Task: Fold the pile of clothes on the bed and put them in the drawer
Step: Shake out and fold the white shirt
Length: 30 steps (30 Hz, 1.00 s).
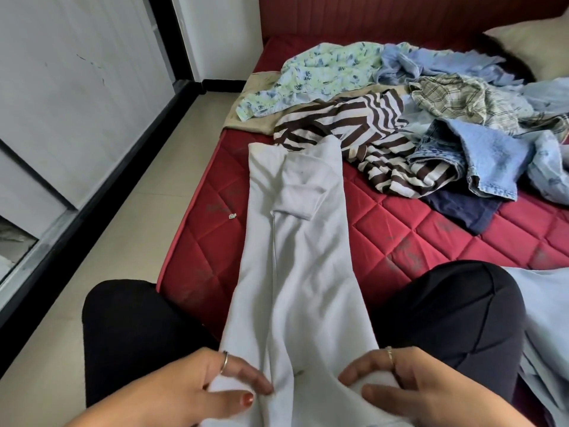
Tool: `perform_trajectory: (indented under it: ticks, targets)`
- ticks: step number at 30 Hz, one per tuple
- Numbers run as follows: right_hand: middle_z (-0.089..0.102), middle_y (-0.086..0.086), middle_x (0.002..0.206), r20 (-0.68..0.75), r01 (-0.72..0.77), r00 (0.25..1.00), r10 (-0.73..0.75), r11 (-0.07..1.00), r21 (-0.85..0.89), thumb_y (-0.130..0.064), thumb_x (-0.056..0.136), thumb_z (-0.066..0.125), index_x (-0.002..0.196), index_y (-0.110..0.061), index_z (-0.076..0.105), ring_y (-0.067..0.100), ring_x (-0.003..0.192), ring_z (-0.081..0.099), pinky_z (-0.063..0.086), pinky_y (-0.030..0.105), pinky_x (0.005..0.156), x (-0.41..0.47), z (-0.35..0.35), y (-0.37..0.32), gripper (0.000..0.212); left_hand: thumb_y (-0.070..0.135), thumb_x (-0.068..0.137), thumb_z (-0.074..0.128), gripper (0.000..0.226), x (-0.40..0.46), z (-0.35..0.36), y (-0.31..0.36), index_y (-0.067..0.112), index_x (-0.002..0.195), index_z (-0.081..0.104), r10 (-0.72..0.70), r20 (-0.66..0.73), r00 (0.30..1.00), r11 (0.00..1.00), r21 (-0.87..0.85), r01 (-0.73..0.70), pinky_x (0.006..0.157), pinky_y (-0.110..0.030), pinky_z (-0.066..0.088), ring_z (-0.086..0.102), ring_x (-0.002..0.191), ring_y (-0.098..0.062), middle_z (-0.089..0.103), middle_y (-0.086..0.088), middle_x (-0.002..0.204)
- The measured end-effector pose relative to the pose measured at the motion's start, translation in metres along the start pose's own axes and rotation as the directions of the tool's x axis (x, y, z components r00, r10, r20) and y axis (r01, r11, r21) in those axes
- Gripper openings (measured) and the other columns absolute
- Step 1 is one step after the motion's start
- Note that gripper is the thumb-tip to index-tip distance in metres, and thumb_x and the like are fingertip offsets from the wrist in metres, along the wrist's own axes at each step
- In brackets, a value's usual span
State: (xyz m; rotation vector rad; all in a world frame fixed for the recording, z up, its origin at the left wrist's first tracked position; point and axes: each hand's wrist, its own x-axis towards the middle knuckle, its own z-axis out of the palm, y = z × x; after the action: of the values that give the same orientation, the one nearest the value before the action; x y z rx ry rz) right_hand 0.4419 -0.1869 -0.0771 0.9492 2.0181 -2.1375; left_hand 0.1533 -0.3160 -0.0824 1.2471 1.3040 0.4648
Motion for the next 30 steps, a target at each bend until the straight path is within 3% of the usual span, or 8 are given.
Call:
perform_trajectory:
  ticks: [7, 9, 12, 16, 19, 26, 28, 30]
  targets:
    - [0.065, 0.020, 0.075, -0.166, 0.052, 0.986, 0.033, 0.873, 0.484, -0.014, 0.072, 0.074, 0.097, 0.007, 0.070, 0.016, 0.050, 0.059, 0.048, 0.019, 0.041, 0.015, -0.026, -0.036, 0.032, 0.015, 0.057, 0.090, 0.042, 0.016, -0.035, 0.024, -0.006, 0.090, 0.074, -0.177, -0.126, 0.976, 0.710, -0.704, 0.038, 0.057, -0.019, 0.056, 0.070, 0.071, -0.020, 0.070, -0.027, 0.093]
    - [0.068, 0.019, 0.072, -0.227, 0.071, 0.969, 0.101, 0.762, 0.643, -0.007, 0.079, 0.060, 0.094, 0.007, 0.068, 0.012, 0.046, 0.061, 0.049, 0.016, 0.040, 0.044, -0.047, -0.054, 0.022, 0.006, 0.083, 0.068, 0.016, 0.040, -0.058, 0.037, -0.006, 0.073, 0.074, -0.304, -0.249, 0.919, 0.567, -0.823, -0.035, 0.039, -0.015, 0.050, 0.067, 0.050, -0.017, 0.070, -0.020, 0.070]
    - [0.071, 0.022, 0.077, -0.318, 0.091, 0.923, 0.217, 0.680, 0.728, -0.022, 0.097, 0.047, 0.096, 0.001, 0.065, 0.011, 0.046, 0.062, 0.051, 0.015, 0.041, 0.106, -0.084, -0.062, 0.029, 0.036, 0.102, 0.034, 0.047, 0.092, -0.097, 0.041, 0.001, 0.091, 0.064, -0.425, -0.329, 0.843, 0.516, -0.854, -0.073, 0.031, -0.012, 0.041, 0.059, 0.038, -0.012, 0.070, -0.017, 0.066]
    - [0.065, 0.013, 0.056, -0.471, -0.132, 0.770, 0.430, 0.830, 0.542, -0.046, 0.101, 0.038, 0.088, -0.010, 0.048, 0.011, 0.030, 0.042, 0.033, 0.012, 0.032, 0.174, -0.108, -0.015, 0.040, 0.073, 0.090, 0.018, 0.079, 0.141, -0.110, 0.001, 0.003, 0.090, 0.055, -0.533, -0.326, 0.781, 0.638, -0.761, 0.118, 0.025, -0.010, 0.025, 0.041, 0.028, -0.006, 0.063, -0.011, 0.059]
    - [0.054, 0.009, 0.053, -0.505, -0.335, 0.709, 0.492, 0.866, 0.372, -0.040, 0.099, 0.047, 0.079, -0.011, 0.047, 0.010, 0.028, 0.032, 0.027, 0.012, 0.037, 0.176, -0.101, 0.017, 0.035, 0.053, 0.095, 0.046, 0.048, 0.146, -0.095, -0.031, 0.006, 0.097, 0.054, -0.596, -0.357, 0.719, 0.740, -0.591, 0.320, 0.029, -0.011, 0.021, 0.037, 0.030, -0.004, 0.054, -0.007, 0.063]
    - [0.055, 0.003, 0.063, -0.471, -0.552, 0.788, 0.397, 0.795, -0.253, -0.034, 0.093, 0.058, 0.077, -0.011, 0.051, 0.016, 0.049, 0.049, 0.037, 0.021, 0.043, 0.142, -0.089, 0.028, 0.029, 0.040, 0.089, 0.064, 0.029, 0.113, -0.064, -0.058, 0.013, 0.083, 0.056, -0.638, -0.272, 0.720, 0.751, -0.424, 0.506, 0.035, -0.014, 0.018, 0.036, 0.038, -0.005, 0.056, -0.001, 0.053]
    - [0.061, 0.007, 0.096, -0.623, -0.598, 0.739, 0.258, 0.676, -0.430, -0.041, 0.091, 0.058, 0.100, -0.011, 0.052, 0.027, 0.085, 0.062, 0.047, 0.031, 0.066, 0.143, -0.078, 0.032, 0.032, 0.041, 0.089, 0.064, 0.030, 0.106, -0.055, -0.059, 0.012, 0.096, 0.058, -0.654, -0.225, 0.723, 0.733, -0.427, 0.530, 0.034, -0.014, 0.019, 0.039, 0.040, -0.005, 0.061, -0.004, 0.056]
    - [0.054, 0.007, 0.117, -0.703, -0.510, 0.690, -0.173, 0.573, -0.642, -0.052, 0.086, 0.058, 0.124, -0.012, 0.049, 0.033, 0.106, 0.058, 0.049, 0.040, 0.081, 0.150, -0.057, 0.043, 0.056, 0.041, 0.091, 0.062, 0.032, 0.106, -0.051, -0.060, 0.011, 0.102, 0.058, -0.647, -0.221, 0.730, 0.737, -0.425, 0.525, 0.034, -0.014, 0.020, 0.041, 0.041, -0.006, 0.063, -0.005, 0.058]
